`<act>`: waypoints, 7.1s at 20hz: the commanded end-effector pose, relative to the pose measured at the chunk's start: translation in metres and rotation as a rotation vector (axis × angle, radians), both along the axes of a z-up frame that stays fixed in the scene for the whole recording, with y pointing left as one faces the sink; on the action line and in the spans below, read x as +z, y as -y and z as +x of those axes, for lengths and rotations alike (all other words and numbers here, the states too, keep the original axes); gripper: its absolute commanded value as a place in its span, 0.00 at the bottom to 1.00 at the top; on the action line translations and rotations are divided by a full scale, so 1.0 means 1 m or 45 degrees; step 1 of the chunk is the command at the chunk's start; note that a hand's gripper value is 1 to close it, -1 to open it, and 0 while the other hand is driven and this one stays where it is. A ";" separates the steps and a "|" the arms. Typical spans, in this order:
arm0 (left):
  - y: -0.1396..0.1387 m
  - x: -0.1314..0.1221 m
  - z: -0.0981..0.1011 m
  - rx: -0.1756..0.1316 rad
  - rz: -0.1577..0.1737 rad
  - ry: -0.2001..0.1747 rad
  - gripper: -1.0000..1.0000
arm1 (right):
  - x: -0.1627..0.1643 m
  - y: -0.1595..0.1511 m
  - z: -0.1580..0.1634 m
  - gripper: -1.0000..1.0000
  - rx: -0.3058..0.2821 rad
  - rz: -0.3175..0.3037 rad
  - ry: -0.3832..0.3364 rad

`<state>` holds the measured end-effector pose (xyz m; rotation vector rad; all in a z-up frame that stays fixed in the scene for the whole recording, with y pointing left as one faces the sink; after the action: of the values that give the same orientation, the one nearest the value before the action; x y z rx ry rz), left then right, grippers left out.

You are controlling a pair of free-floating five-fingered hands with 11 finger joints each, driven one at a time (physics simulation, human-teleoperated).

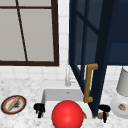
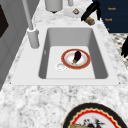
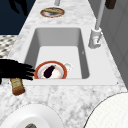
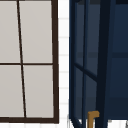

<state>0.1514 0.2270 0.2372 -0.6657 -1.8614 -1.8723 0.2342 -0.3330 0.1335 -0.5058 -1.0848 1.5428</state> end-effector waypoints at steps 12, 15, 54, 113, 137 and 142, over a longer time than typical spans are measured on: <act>0.000 0.000 0.000 0.000 0.000 0.000 0.50 | -0.057 0.038 0.051 0.00 -0.003 -0.097 -0.083; 0.000 0.000 0.000 0.000 0.000 0.000 0.50 | -0.051 0.039 0.041 0.00 -0.020 -0.106 -0.066; 0.000 0.000 0.000 0.000 0.000 0.000 0.50 | 0.130 0.059 0.014 1.00 -0.328 -0.012 0.074; 0.000 0.000 0.000 0.000 0.000 0.000 0.50 | 0.594 -0.010 -0.039 1.00 -0.545 -0.220 0.103; 0.000 0.000 0.000 0.000 0.000 0.000 0.50 | 0.605 -0.082 0.093 1.00 -0.553 -0.290 0.070; 0.000 0.000 0.000 0.000 0.000 0.000 0.50 | 0.567 -0.096 0.136 1.00 -0.539 -0.289 0.084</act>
<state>0.1514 0.2270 0.2372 -0.6657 -1.8614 -1.8723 0.3473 -0.2444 0.7218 -0.8930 -0.8019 1.2825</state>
